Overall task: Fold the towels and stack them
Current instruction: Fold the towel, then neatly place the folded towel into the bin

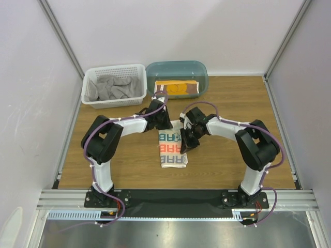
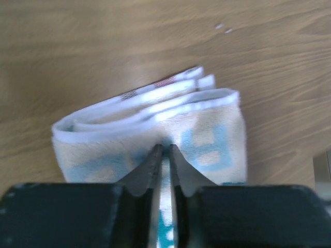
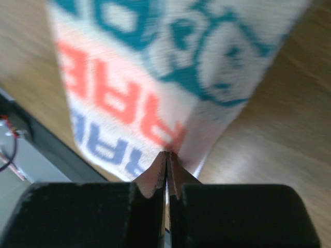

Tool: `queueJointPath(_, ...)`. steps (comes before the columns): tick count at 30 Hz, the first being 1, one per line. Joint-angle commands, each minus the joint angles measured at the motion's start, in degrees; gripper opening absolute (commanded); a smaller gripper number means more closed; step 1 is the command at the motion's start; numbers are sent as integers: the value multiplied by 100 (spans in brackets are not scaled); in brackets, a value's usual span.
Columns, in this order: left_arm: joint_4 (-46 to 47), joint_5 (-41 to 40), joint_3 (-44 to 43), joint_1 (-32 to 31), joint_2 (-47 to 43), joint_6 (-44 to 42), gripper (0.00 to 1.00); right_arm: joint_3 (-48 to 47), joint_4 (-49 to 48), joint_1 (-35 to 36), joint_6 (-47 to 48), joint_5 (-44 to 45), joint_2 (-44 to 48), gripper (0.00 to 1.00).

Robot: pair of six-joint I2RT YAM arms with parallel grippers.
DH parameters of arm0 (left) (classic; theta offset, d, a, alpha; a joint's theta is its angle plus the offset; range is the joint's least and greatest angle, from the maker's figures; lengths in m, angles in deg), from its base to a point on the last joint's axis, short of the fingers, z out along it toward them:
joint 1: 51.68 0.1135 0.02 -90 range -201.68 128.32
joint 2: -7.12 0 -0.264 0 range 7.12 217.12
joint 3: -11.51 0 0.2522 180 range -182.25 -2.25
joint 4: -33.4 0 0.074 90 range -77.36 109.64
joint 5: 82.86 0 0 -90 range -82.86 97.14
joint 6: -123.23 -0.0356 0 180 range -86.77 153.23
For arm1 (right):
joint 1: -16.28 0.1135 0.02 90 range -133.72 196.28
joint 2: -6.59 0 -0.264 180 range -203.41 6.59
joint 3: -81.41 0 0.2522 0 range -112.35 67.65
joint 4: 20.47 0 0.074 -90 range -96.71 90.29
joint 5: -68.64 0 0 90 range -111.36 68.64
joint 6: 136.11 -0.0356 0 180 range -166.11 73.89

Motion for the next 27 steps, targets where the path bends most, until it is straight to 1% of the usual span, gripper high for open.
queueJointPath(1,-170,-394,269,26,-246,296,13,-352,400,-101,353,424,-242,2)
queueJointPath(4,-495,-623,663,-53,-614,541,10,-519,470,-276,450,855,-409,0)
queueJointPath(5,-574,-989,770,-114,-729,612,9,-589,497,-321,477,969,-479,0)
queueJointPath(6,-767,-1089,893,-150,-869,691,9,-686,514,-452,503,1005,-584,0)
queueJointPath(8,-952,-1326,1244,-272,-1282,902,8,-984,515,-540,564,1101,-716,0)
queueJointPath(11,-1339,-1459,1684,-466,-1871,1087,8,-1538,550,-646,766,1434,-997,0)
queueJointPath(13,-1697,-1476,1860,-545,-2178,1088,8,-1836,532,-681,968,1471,-1286,0)
queueJointPath(16,-2085,-1608,1966,-704,-2373,1027,8,-2636,707,-699,1048,1357,-1743,0)
queueJointPath(17,-2156,-1634,1975,-747,-2486,1009,8,-3038,734,-699,1039,1217,-1815,0)
queueJointPath(18,-2201,-1669,1967,-748,-2548,982,9,-3199,786,-682,1039,1129,-1859,0)
queueJointPath(21,-2289,-1862,1835,-739,-2821,693,16,-3498,910,-699,969,804,-1772,0)
queueJointPath(22,-2332,-2002,1652,-722,-2874,492,25,-3490,945,-699,952,751,-1684,1)
queueJointPath(24,-2561,-2109,1405,-616,-2918,324,33,-3333,998,-734,873,750,-1351,6)
queueJointPath(25,-2631,-2074,1213,-564,-2918,236,39,-3245,1033,-752,820,794,-1228,14)
queueJointPath(26,-2658,-1996,1150,-476,-2927,209,45,-3140,1042,-787,689,838,-1087,20)
queueJointPath(27,-2667,-1925,1106,-432,-2962,191,51,-2999,1042,-874,636,838,-877,35)
